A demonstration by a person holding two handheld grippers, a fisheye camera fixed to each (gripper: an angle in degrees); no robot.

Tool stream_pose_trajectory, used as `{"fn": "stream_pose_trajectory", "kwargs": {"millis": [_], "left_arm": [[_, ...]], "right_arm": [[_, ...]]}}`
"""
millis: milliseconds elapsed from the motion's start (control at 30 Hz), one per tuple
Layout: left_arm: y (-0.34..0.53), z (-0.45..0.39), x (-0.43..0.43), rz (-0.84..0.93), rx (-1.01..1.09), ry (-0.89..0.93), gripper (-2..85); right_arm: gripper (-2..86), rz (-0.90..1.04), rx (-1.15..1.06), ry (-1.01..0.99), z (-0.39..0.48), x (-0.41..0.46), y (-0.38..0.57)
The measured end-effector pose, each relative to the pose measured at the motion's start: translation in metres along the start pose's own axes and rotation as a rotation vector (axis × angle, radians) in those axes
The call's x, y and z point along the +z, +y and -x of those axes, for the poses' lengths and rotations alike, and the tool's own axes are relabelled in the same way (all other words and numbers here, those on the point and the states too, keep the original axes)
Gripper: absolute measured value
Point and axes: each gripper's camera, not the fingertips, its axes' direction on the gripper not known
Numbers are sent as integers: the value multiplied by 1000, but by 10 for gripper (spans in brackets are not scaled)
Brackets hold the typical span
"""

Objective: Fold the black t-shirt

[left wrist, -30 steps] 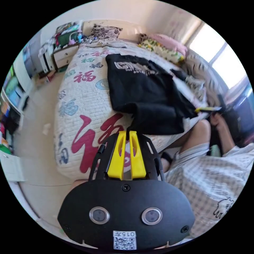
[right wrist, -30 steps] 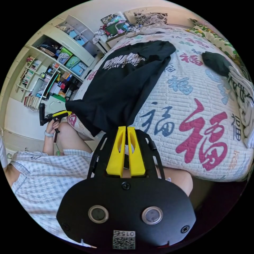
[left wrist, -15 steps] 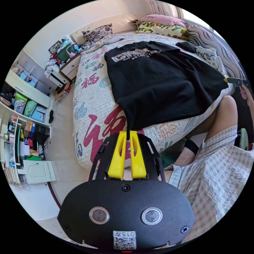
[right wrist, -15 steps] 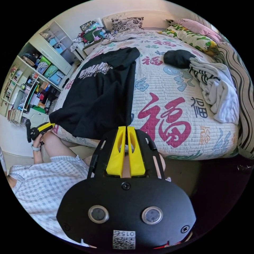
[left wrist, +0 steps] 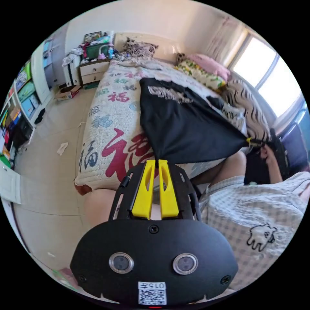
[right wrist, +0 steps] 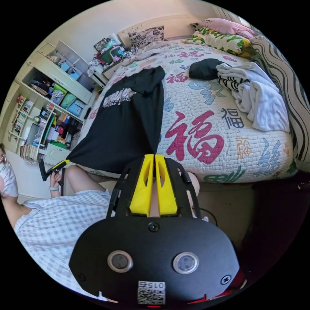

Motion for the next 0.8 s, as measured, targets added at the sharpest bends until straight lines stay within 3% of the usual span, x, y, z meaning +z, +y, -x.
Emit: {"fn": "stream_pose_trajectory", "kwargs": {"millis": [133, 200, 333, 433, 500, 667, 800], "left_arm": [[-47, 29, 2, -65, 0, 60, 5], [-113, 53, 23, -99, -43, 126, 4], [-252, 58, 40, -146, -61, 27, 2], [-354, 53, -23, -381, -180, 81, 1], [-400, 15, -104, -564, -97, -34, 1], [-384, -42, -217, -768, 166, -125, 0], [-309, -32, -228, -719, 294, -80, -1]], "right_arm": [[-9, -72, 9, -94, -14, -6, -39], [-9, -87, -6, -114, -21, -5, -100], [-9, -202, 68, -129, -19, -31, -219], [-10, -367, 53, -113, 22, -105, -295], [-10, -493, -82, -57, 76, -180, -317], [-9, -593, -322, 103, 143, -268, -283], [-9, -552, -418, 60, 133, -269, -218]]}}
